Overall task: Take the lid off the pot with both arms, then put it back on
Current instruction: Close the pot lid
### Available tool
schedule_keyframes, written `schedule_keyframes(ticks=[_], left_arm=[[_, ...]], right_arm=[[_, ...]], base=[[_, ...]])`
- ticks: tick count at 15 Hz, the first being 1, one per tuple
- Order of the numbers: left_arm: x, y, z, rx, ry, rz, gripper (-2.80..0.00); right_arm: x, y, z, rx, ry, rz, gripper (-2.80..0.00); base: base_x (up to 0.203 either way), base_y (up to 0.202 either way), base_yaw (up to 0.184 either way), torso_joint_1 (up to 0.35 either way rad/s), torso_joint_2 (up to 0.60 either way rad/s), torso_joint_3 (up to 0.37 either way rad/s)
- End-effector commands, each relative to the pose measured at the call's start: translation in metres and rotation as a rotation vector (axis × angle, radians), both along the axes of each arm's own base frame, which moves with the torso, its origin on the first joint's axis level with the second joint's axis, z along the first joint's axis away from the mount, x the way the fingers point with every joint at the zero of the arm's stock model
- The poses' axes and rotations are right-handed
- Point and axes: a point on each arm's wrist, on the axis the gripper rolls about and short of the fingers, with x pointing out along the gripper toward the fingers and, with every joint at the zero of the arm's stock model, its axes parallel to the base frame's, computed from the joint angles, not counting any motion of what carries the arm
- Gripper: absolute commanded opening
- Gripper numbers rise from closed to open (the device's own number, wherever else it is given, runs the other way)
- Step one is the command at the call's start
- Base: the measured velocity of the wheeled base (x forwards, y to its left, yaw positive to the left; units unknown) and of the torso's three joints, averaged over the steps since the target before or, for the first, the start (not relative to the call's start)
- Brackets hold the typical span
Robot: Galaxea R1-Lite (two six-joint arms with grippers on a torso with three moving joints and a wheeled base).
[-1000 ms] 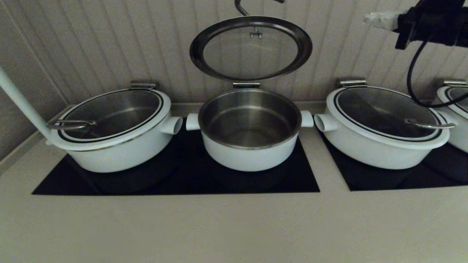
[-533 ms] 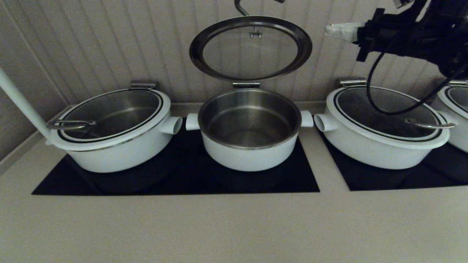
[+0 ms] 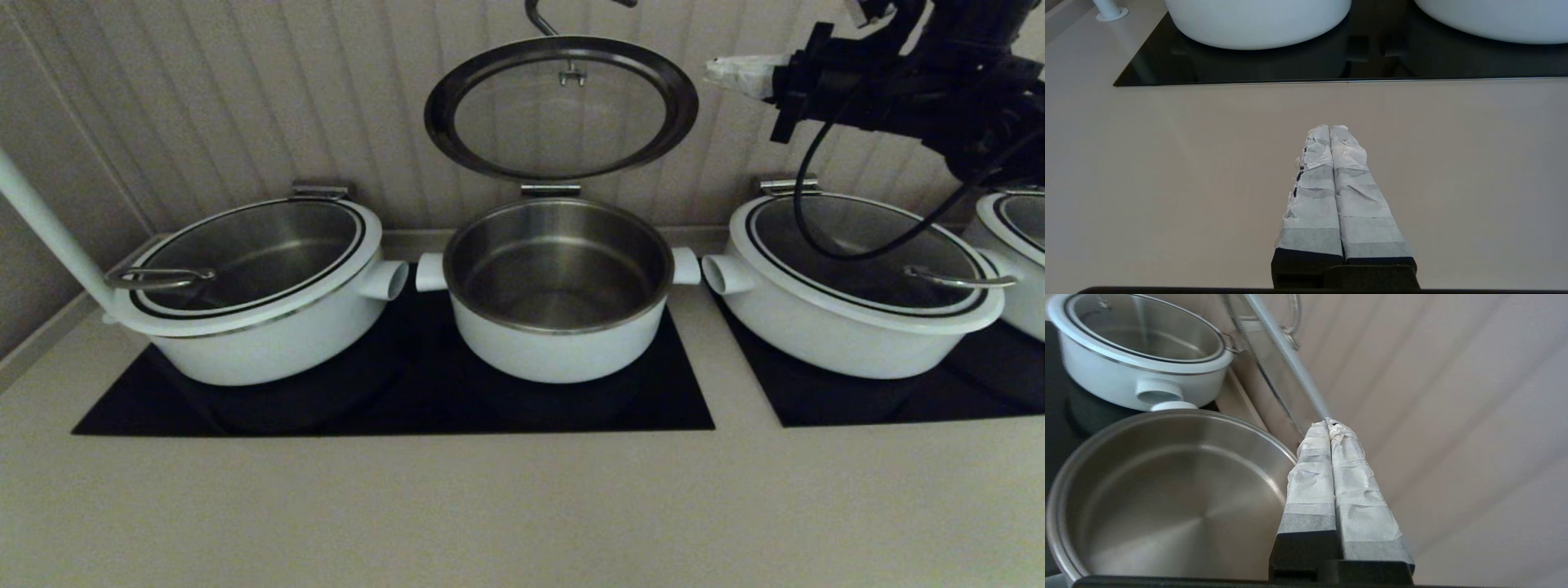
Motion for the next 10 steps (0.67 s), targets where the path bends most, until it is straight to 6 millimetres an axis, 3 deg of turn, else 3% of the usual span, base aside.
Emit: schedule_keyframes(ticks=[1, 6, 10], left_arm=[[0.0, 0.0, 0.0, 0.0, 0.0, 0.0, -2.8], [0.0, 0.0, 0.0, 0.0, 0.001, 0.0, -2.8], [0.0, 0.0, 0.0, 0.0, 0.0, 0.0, -2.8]], right_arm=[[-0.004, -0.008, 0.005, -0.001, -0.01, -0.016, -2.8], [-0.001, -0.017, 0.004, 0.011, -0.008, -0.083, -2.8], [0.015, -0.017, -0.009, 0.017, -0.036, -0.097, -2.8]], base=[[0.0, 0.0, 0.0, 0.0, 0.0, 0.0], [0.0, 0.0, 0.0, 0.0, 0.0, 0.0], [0.0, 0.0, 0.0, 0.0, 0.0, 0.0]])
